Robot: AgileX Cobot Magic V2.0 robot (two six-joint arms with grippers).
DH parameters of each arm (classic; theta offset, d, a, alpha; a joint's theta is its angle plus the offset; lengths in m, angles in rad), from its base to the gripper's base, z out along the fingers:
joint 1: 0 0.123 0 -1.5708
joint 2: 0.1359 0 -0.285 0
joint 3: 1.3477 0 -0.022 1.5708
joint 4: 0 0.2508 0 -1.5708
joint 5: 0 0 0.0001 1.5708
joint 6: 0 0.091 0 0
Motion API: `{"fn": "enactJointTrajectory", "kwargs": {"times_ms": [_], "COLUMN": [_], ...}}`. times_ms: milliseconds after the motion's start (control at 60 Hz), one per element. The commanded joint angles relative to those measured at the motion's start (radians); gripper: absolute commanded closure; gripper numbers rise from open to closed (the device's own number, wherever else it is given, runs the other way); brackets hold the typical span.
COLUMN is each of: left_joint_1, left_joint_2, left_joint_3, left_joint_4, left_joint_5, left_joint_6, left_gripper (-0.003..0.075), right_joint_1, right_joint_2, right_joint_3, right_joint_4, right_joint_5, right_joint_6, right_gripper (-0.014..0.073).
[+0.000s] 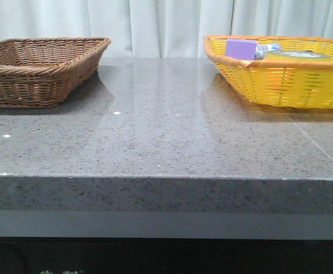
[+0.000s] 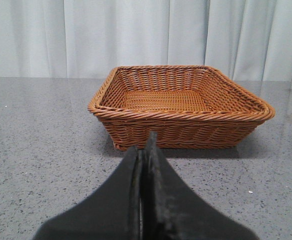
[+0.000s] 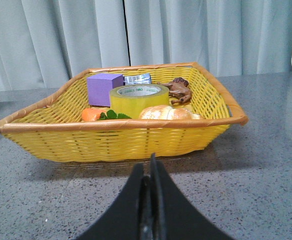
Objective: Transfer tape with both arms
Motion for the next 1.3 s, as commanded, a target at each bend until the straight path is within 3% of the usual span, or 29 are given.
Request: {"fn": "enactJointTrajectory", "kwargs": {"times_ms": [0,617,883,1283], "left_joint_1": [-0.001,-0.001,-0.001,-0.001], "left_joint_2": [-0.019,-0.019,-0.007,0.301], "left_joint_3": [0.04,0.04,-0.117,-0.683], "left_joint_4": [-0.008,-0.008,-0.019,-0.019], "left_joint_5": [-0.082,-0.126,-0.134,0.341], "left_joint_6": [-0.01,-0.01,-0.01,-0.01], "left_gripper": [0.074,0.074,0.074,0.074], "right_joint_1": [0.0,0.0,0.0,0.0], "right_joint_2": [-0.027,-0.027,-0.022,0.213], "right_joint_3": [-0.027,-0.035,-0.237,-0.676], "right_joint_4": [-0.012,-0.012,-0.013,-0.029], "right_joint_5": [-0.086,-0.125,0.025,0.31], "right_joint_6": [-0.006,-0.006,-0.007,-0.007], "right_gripper": [0.0664,0.0664,0.0664,0.0664]}}
